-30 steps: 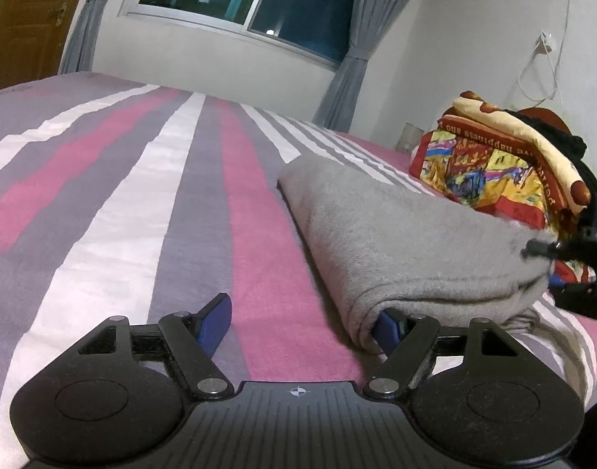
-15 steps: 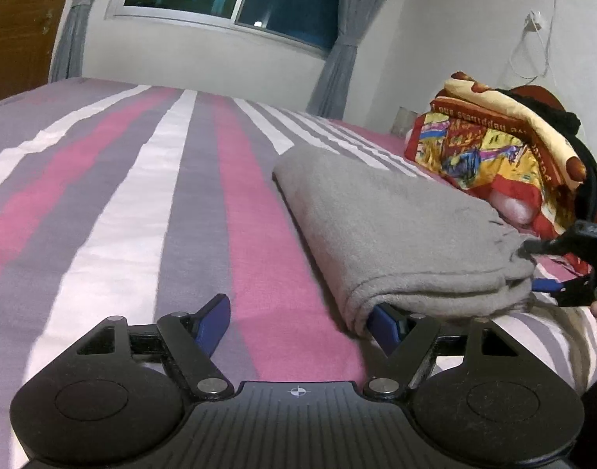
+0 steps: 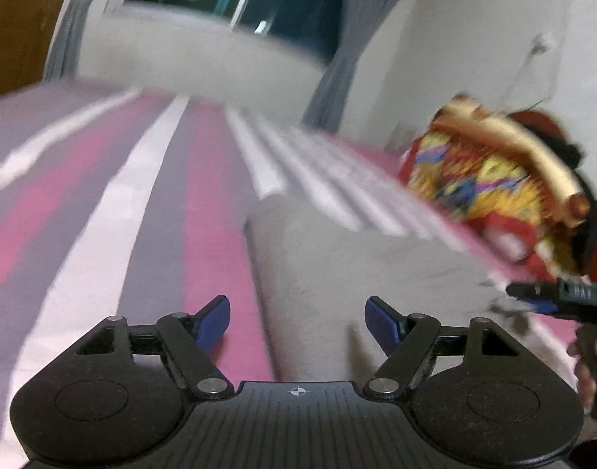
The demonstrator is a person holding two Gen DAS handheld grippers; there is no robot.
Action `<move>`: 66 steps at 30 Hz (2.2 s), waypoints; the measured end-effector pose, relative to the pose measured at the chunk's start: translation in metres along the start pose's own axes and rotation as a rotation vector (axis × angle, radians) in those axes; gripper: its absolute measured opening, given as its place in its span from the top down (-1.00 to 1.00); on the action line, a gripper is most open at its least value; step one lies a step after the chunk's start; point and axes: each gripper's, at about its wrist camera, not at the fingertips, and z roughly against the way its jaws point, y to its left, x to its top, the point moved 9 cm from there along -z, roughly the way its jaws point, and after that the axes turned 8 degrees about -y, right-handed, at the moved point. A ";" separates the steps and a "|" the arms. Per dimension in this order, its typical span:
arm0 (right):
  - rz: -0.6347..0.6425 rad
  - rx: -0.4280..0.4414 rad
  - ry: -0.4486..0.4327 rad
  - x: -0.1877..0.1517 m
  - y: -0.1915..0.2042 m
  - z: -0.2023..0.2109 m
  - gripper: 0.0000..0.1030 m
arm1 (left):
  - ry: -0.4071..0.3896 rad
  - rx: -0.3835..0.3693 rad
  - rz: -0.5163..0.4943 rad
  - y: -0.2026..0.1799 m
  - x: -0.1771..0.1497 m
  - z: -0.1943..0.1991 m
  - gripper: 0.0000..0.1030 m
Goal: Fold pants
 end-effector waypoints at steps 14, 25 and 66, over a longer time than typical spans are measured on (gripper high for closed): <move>0.131 -0.040 0.093 0.030 0.000 -0.076 -0.78 | 0.066 -0.003 -0.170 -0.019 0.061 -0.096 -0.60; 0.159 -0.041 0.119 0.030 0.003 -0.094 -0.90 | 0.115 0.044 -0.147 -0.006 0.057 -0.125 -0.78; 0.002 -0.026 0.264 -0.045 0.004 -0.001 -0.96 | 0.126 0.021 -0.057 -0.011 -0.013 0.001 -1.00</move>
